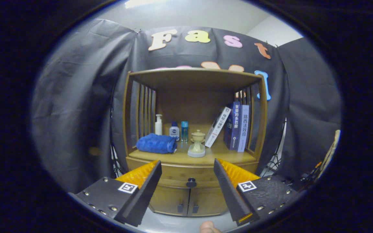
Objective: Pull open the drawer, take out the items inside it, and place them on the countertop above the cabinet.
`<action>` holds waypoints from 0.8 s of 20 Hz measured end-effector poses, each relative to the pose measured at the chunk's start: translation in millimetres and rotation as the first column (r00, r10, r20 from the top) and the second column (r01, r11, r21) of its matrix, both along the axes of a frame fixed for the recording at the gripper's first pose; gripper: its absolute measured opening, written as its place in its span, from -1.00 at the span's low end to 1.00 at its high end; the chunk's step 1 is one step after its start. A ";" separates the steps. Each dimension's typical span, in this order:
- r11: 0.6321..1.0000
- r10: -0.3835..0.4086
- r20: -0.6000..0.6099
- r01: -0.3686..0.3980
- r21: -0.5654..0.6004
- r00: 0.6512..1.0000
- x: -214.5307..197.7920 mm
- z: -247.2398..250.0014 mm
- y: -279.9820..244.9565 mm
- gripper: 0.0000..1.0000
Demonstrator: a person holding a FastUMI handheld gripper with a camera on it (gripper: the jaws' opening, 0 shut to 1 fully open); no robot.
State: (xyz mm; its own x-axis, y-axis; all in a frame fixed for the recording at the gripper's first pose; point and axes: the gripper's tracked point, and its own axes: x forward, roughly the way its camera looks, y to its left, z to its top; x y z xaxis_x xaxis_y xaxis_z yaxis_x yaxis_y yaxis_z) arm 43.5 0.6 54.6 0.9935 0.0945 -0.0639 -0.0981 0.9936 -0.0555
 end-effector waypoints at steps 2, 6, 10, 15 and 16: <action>1.000 -0.005 0.004 0.005 0.027 1.000 -19.1 14.1 -2.4 0.94; 0.988 0.114 0.022 -0.116 0.106 0.993 -40.4 29.1 27.4 0.98; 0.979 0.151 0.093 -0.162 0.121 0.984 -41.4 38.9 35.6 0.99; 0.993 0.067 0.038 -0.070 0.093 0.997 -37.9 40.6 5.4 0.94; 0.993 0.060 0.043 -0.064 0.094 0.997 -37.9 45.9 1.0 0.94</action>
State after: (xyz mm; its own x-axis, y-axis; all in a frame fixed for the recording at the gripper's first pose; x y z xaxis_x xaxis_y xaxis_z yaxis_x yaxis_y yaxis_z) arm 5.5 1.6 100.5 0.9870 0.1601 -0.0115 -0.1596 0.9866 0.0342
